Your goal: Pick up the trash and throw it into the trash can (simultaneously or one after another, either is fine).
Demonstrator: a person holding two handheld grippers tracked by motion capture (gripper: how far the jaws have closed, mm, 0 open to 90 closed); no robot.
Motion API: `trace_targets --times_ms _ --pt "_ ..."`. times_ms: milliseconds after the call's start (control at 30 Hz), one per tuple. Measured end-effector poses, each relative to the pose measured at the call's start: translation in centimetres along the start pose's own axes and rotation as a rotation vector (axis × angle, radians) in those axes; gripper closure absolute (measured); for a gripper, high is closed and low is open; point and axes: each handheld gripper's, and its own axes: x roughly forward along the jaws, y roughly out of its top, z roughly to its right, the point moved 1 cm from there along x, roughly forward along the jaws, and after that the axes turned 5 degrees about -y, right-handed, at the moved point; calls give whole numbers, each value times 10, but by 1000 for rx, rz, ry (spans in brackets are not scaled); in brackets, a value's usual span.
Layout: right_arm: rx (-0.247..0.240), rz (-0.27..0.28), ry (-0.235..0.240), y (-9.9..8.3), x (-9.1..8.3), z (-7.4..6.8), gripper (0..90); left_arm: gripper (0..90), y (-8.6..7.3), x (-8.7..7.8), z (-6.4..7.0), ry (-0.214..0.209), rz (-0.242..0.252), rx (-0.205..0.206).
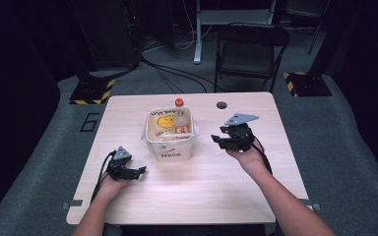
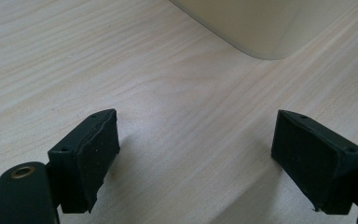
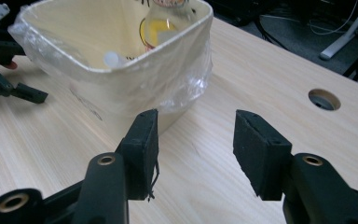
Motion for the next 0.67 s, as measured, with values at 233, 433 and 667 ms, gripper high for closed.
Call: trace_targets --times_ms 233,433,667 --pt "26 -14 -29 -25 1 5 494 148 0 0 0 -3 -3 -3" --pt "60 -30 -33 -47 4 6 494 148 0 0 0 -3 -3 -3" --pt "62 -49 -55 -73 4 6 489 148 0 0 0 -2 -3 -3"
